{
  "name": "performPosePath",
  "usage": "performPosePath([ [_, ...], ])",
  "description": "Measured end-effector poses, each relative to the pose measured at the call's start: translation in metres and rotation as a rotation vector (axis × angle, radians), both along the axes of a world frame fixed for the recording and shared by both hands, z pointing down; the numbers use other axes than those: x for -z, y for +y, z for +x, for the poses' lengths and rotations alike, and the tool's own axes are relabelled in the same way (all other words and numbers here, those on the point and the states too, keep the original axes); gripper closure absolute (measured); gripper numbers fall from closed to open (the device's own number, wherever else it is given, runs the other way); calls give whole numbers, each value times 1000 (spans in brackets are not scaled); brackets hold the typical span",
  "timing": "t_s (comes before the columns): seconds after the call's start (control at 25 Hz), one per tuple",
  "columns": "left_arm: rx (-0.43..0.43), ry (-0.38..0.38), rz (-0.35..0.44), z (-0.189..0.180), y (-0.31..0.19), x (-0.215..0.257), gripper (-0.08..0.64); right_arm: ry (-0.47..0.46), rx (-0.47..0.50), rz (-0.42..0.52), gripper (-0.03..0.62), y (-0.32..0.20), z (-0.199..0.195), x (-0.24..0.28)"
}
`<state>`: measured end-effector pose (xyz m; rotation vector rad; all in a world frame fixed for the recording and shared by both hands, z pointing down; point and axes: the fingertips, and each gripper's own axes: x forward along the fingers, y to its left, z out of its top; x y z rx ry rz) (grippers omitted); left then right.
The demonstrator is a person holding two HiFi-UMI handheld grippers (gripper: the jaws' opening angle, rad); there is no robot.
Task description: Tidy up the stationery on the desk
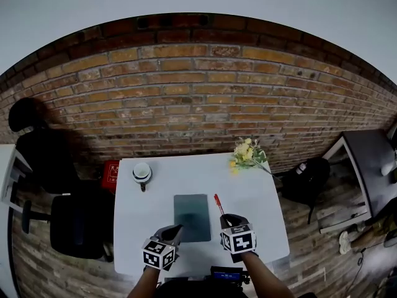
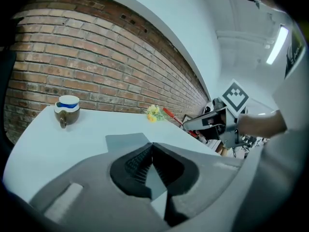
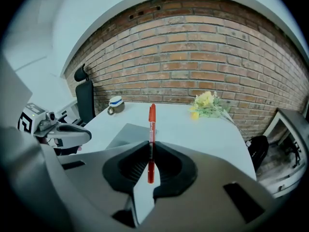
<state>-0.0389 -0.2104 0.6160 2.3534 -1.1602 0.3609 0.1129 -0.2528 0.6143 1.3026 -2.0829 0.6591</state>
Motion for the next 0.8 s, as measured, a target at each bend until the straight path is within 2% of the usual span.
performPosePath([
  [0.28,13,-14,-58,-10,11,-15,548,-39,-54,-99,545,0,4,-27],
  [0.8,10,-63,-189,-52,41,-60,548,-138,-183,-311,545,12,-13,-102],
])
